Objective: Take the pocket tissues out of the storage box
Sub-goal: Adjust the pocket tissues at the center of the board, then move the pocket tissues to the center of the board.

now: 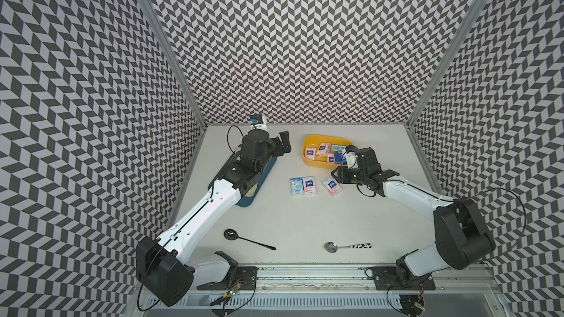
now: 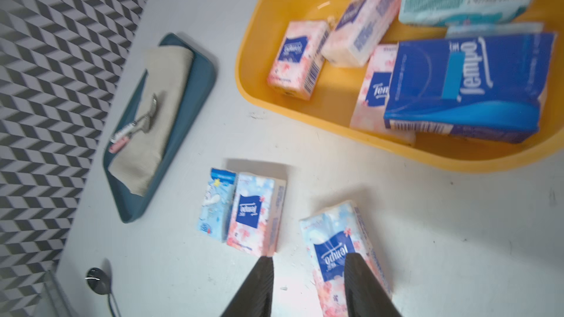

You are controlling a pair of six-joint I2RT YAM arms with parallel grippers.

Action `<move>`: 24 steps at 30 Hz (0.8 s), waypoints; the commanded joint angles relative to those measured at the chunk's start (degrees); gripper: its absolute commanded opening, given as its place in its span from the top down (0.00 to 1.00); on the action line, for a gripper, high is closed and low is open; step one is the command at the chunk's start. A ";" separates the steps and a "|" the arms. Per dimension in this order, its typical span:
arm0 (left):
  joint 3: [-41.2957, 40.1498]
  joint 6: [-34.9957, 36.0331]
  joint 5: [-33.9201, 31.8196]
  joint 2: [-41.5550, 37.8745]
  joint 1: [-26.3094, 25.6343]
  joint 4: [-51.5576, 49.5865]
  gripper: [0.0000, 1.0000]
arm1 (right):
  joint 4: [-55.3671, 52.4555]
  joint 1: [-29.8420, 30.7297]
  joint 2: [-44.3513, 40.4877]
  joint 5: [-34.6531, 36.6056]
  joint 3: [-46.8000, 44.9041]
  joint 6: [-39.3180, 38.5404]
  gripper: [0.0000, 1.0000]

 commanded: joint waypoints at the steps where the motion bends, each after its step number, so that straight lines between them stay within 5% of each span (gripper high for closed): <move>1: 2.66 -0.28 -0.45 0.57 -0.22 -0.31 0.01 | -0.85 -2.47 0.29 -2.57 -0.59 -2.63 0.53; 24: 2.93 -0.27 -0.81 1.47 -0.38 -0.36 0.01 | 4.17 -2.66 7.08 -6.79 -6.33 -6.81 0.52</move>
